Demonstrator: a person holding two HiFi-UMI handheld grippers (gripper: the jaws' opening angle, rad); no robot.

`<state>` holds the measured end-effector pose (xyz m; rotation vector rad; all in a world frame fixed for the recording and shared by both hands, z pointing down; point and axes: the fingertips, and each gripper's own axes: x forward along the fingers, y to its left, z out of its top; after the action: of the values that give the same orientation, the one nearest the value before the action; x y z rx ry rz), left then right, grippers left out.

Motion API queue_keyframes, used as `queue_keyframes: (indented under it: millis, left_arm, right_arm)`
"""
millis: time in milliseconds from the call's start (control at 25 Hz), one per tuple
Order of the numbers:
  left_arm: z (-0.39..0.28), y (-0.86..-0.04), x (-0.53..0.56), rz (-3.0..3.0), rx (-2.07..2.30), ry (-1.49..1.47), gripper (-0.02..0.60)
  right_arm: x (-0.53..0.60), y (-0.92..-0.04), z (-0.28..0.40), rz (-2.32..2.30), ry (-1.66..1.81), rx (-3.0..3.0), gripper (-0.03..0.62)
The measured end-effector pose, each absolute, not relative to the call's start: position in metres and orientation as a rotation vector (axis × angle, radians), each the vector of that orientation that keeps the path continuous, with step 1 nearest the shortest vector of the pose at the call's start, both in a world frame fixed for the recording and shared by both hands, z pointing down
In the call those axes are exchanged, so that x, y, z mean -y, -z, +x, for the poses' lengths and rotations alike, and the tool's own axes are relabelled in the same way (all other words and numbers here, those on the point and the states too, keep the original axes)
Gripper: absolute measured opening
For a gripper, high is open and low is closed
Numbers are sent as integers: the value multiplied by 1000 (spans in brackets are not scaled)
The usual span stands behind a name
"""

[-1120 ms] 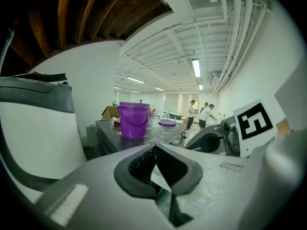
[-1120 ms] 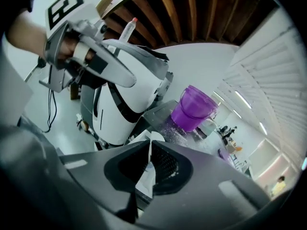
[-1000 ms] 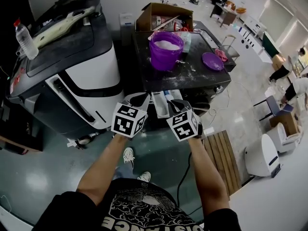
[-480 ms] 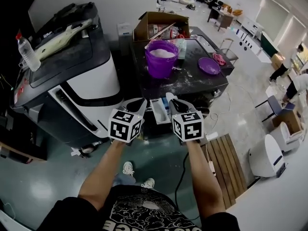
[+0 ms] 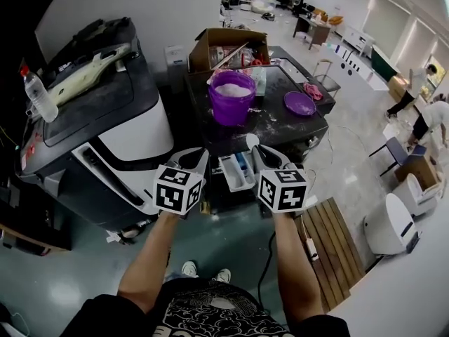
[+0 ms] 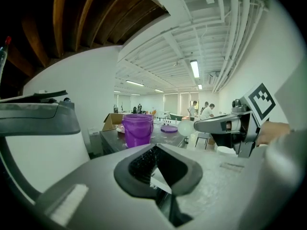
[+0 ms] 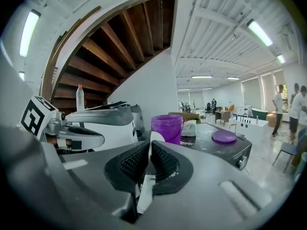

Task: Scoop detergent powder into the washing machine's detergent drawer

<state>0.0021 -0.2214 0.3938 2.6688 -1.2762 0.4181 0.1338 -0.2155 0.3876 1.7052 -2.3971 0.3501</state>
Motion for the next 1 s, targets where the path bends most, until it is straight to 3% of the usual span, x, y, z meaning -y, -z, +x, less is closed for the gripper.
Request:
queue_keyframes:
  millis: [1000]
  left_arm:
    - [-24,-360,231,2766,1219,-353,0]
  right_arm:
    - [197,-357,130,1878,-277,2326,35]
